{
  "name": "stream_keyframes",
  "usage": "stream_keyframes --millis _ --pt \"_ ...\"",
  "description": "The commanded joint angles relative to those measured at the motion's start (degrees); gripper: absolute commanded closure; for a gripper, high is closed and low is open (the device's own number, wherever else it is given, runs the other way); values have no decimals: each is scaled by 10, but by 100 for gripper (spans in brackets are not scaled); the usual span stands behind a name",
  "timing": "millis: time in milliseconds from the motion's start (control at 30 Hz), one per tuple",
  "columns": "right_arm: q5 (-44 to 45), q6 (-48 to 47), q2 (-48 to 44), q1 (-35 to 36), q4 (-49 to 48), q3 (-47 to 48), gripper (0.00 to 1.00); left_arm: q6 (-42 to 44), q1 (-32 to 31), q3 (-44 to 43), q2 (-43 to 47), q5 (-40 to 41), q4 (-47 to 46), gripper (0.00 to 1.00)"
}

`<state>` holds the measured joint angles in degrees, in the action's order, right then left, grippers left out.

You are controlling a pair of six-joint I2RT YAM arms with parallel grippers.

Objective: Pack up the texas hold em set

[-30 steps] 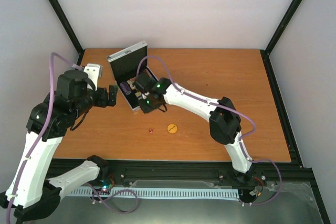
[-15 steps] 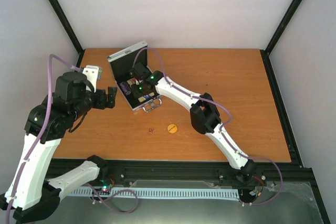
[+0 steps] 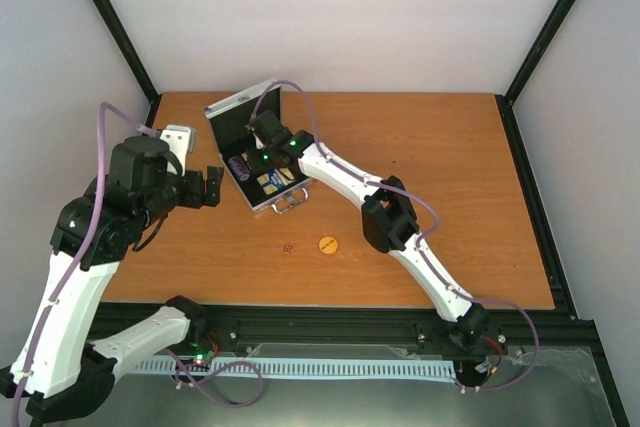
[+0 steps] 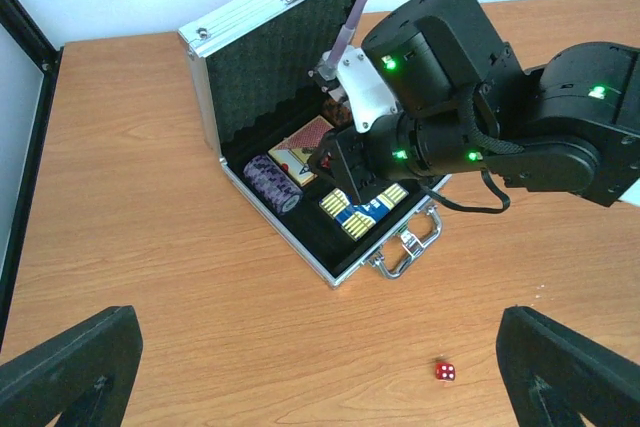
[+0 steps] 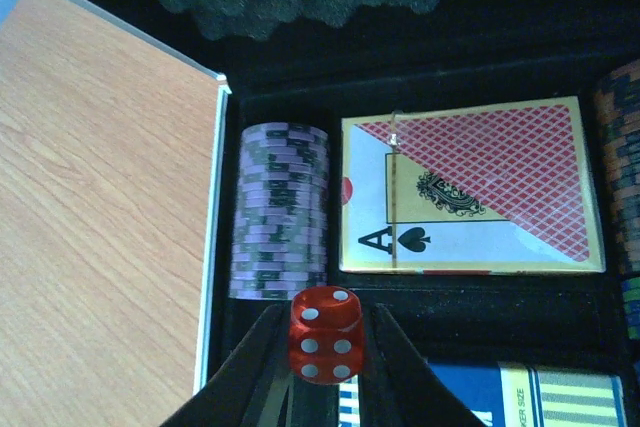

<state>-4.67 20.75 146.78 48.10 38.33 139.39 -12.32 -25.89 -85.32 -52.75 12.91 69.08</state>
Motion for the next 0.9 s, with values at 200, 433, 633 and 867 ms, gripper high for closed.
stream_keyframes --millis 200,433,633,867 --pt "-1 8 48 -13 -25 29 82 14 0 -8 -7 7 6 0" --pt "-3 6 58 -23 -9 30 82 15 0 -4 -14 3 2 0" --pt "-2 -6 62 -23 10 27 81 14 0 0 -18 0 -6 0" --pt "-5 -12 71 -24 23 28 79 13 0 2 -19 -1 -7 0"
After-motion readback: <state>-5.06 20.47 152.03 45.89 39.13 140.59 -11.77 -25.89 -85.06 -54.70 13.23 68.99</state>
